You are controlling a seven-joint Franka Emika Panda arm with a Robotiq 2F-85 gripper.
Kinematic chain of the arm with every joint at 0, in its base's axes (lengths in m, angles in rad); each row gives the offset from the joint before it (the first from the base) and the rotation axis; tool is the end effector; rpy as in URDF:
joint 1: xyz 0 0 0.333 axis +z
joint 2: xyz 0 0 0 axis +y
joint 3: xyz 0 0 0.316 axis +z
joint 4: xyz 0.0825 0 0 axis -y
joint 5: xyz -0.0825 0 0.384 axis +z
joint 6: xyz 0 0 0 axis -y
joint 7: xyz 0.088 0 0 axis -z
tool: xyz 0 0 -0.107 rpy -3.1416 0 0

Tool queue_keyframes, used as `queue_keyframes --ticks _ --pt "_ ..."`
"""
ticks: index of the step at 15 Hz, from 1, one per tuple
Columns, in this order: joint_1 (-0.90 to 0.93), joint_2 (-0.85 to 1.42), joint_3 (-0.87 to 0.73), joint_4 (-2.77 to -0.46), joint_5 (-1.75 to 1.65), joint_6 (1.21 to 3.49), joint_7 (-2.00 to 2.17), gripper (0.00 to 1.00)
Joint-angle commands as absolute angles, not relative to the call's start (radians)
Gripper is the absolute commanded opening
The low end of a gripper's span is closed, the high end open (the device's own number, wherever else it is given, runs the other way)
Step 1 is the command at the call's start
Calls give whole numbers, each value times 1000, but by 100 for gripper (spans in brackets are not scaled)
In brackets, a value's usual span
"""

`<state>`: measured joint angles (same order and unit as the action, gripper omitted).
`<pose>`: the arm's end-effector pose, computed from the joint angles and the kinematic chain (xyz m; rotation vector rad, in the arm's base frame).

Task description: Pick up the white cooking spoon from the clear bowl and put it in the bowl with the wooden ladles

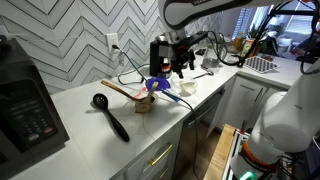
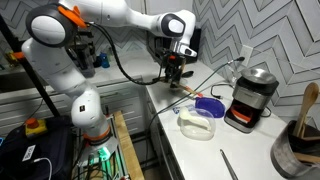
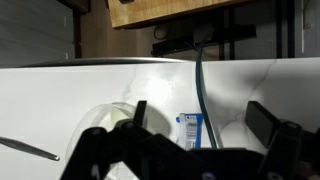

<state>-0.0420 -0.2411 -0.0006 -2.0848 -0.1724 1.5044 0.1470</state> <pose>0.4433 -0.0382 0.5069 2.9021 -0.2494 -0.4850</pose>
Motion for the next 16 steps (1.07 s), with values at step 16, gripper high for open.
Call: queue_keyframes --ticks 16 --pt "-115 -60 -130 -2044 -213 1437 -215 100"
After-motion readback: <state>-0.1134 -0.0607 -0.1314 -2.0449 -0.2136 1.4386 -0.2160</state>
